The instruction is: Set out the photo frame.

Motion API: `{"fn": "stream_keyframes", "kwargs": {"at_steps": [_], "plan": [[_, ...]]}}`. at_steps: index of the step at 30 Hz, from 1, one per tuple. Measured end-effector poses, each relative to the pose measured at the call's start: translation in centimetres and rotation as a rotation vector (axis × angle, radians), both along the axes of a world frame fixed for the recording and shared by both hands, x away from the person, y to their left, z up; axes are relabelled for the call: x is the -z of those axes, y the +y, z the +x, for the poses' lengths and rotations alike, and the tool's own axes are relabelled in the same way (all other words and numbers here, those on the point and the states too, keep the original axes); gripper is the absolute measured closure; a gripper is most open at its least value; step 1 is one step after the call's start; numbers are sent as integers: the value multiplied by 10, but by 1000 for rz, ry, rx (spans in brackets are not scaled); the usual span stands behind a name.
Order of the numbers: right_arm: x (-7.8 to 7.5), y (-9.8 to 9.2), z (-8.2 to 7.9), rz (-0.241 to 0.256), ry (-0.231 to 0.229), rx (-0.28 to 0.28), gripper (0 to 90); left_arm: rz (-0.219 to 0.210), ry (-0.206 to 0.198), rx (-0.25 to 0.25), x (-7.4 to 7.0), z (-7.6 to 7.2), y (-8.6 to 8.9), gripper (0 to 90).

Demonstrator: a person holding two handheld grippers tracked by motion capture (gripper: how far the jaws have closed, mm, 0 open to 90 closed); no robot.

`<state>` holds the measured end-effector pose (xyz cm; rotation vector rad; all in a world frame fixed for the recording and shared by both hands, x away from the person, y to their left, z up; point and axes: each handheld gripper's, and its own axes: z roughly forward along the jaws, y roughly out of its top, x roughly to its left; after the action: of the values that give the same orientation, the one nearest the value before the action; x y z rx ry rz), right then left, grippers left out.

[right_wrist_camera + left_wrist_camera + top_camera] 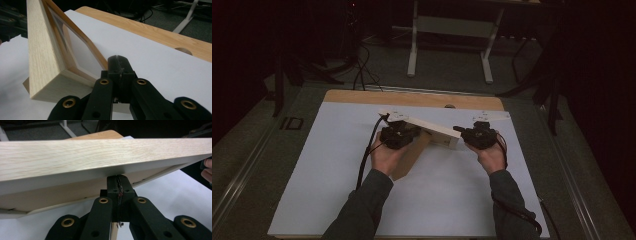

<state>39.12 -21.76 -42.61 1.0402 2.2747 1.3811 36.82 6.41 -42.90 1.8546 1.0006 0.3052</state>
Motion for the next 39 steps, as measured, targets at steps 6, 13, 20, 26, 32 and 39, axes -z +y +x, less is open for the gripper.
{"fn": "stream_keyframes", "kwargs": {"at_steps": [6, 13, 20, 26, 32, 39], "plan": [[0, 1, -1, 1, -1, -4, 899, 17, 6, 12, 0, 0, -9, 900], [0, 1, -2, 0, -1, -7, 899, 19, 6, 9, 0, 1, -12, 900], [0, 1, -1, 2, 0, -8, 899, 13, 1, 12, -1, 0, -14, 900], [0, 2, -2, 2, 0, -12, 900, 8, -3, 15, -3, -2, -15, 900], [0, 4, -4, -1, -3, -19, 900, 6, -3, 15, -4, -1, -16, 900], [0, 5, -4, -2, -6, -25, 900, -1, -3, 15, -4, -2, -18, 900]]}}
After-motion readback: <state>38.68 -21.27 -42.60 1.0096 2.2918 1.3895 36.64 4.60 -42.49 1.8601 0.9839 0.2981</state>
